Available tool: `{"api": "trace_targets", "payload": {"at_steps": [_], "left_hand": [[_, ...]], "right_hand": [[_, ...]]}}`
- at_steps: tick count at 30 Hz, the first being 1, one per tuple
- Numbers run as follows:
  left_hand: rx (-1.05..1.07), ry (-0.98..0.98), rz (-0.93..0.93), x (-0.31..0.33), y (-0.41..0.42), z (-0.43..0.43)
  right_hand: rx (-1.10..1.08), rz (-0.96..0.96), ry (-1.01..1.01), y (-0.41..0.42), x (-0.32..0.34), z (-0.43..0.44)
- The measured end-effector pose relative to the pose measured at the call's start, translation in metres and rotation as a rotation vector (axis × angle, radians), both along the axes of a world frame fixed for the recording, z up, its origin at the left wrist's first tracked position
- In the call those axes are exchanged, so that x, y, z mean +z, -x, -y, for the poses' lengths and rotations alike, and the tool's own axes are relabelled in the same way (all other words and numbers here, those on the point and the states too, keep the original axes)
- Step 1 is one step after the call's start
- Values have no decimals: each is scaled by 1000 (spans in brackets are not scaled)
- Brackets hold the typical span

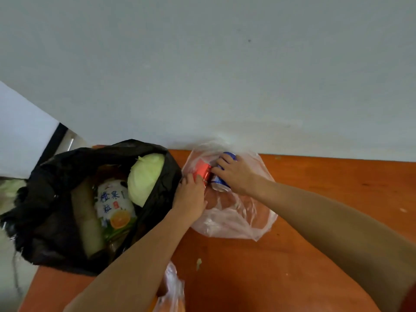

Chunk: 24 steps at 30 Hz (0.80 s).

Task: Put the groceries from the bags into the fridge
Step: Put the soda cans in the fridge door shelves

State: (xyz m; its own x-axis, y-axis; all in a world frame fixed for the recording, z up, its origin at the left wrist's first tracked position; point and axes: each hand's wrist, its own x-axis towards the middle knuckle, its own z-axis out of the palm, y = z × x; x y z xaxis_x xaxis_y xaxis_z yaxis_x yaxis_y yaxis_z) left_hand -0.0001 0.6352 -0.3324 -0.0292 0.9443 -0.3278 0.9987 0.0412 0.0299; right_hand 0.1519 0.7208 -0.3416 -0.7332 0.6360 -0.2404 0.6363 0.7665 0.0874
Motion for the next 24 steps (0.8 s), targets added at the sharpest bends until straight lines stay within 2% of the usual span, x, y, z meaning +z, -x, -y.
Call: {"api": "trace_targets", "payload": {"at_steps": [7,11,15,18,21,24], "left_hand": [[191,-32,75,-23,-9,-13],[330,-48,216,-33,-13,-18],[443,-169,306,-42,-16,-26],[438,-166,349,-42,-18,-26],[369,-122,360,-32,-20,-21],[284,-106,394,-12,-24,-11]], "right_hand": [[-49,7,-8,-12,-12,-2],[-24,48,25,-34,-15,11],[0,-49,131,-60,-20,19],[-158,-163,232,-76,-10,26],[-394,-379,329,-85,11,37],[-589,-581,302,-89,37,51]]}}
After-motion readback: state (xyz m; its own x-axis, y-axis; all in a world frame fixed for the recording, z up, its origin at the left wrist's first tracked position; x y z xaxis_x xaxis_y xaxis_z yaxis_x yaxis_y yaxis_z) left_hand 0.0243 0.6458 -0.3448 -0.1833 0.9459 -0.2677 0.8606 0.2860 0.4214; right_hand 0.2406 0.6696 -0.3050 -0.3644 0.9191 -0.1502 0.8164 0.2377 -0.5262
